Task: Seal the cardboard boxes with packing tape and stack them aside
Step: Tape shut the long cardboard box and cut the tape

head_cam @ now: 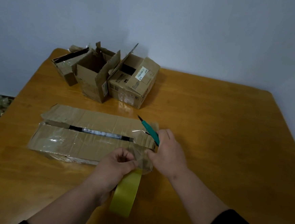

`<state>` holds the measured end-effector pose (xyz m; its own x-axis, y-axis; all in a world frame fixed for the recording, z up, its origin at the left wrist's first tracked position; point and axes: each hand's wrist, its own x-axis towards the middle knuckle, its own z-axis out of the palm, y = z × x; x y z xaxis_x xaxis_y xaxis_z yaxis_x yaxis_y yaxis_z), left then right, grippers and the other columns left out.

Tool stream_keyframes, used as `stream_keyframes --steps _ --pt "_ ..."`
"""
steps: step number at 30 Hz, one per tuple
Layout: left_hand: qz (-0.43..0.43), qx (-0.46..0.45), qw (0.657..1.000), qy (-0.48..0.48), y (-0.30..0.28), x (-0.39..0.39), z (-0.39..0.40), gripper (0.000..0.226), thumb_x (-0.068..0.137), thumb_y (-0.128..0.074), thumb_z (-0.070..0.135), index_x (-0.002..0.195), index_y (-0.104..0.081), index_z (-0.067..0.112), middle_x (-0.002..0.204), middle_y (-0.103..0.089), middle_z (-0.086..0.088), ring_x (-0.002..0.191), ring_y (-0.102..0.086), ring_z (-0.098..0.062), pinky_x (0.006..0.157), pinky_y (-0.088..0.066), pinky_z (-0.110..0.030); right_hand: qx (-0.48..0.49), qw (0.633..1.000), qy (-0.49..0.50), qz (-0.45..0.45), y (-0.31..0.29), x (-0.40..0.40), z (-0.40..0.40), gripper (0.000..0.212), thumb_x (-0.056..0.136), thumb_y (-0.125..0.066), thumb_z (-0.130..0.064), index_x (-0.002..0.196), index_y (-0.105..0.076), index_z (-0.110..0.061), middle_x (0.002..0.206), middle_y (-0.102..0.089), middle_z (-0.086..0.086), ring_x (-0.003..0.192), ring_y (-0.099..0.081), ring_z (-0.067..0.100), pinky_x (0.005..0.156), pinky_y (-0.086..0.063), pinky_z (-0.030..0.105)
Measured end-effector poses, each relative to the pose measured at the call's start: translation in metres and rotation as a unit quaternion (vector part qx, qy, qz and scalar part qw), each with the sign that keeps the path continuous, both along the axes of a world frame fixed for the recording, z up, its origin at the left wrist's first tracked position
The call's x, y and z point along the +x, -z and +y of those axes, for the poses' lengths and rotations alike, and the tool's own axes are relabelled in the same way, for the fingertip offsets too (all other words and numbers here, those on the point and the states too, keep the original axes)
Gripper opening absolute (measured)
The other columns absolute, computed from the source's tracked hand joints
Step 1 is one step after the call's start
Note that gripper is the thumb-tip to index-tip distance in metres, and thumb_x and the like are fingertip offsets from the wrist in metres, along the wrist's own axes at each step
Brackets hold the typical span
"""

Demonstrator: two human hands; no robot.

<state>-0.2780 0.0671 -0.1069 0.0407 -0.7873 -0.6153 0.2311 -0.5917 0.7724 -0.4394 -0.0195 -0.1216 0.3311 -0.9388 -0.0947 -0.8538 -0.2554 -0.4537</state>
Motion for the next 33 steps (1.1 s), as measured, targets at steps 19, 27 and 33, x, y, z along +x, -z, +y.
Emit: stream_keyframes --steps 19,27,33 --pt "0.013 -0.002 1.000 0.002 0.002 0.004 0.000 0.016 0.082 -0.075 0.009 0.073 -0.068 0.021 0.078 -0.064 -0.009 0.069 -0.058 -0.022 0.064 -0.047 -0.035 0.155 0.981 0.083 -0.085 -0.004 -0.001 -0.015 0.033 0.083 -0.075 -0.028 0.102 -0.047 -0.027 0.088 -0.059 -0.004 0.079 -0.060 0.014 0.068 -0.055 0.036" --pt "0.039 0.010 0.999 -0.012 -0.001 0.004 -0.003 0.013 0.083 -0.072 0.005 0.081 -0.063 0.014 0.075 -0.061 -0.010 0.061 -0.058 -0.018 0.052 -0.047 -0.028 0.163 0.972 0.104 -0.134 -0.010 -0.003 -0.020 0.036 0.081 -0.077 -0.025 0.095 -0.044 -0.028 0.083 -0.053 -0.006 0.072 -0.052 0.009 0.056 -0.038 0.023" --pt "0.039 0.015 0.999 0.019 -0.005 0.004 -0.009 0.011 0.086 -0.069 0.006 0.085 -0.061 0.014 0.072 -0.062 -0.005 0.060 -0.057 -0.017 0.052 -0.047 -0.028 0.154 0.962 0.105 -0.199 -0.019 -0.009 -0.019 0.037 0.078 -0.080 -0.023 0.084 -0.044 -0.032 0.080 -0.052 -0.006 0.070 -0.051 0.009 0.057 -0.042 0.023"
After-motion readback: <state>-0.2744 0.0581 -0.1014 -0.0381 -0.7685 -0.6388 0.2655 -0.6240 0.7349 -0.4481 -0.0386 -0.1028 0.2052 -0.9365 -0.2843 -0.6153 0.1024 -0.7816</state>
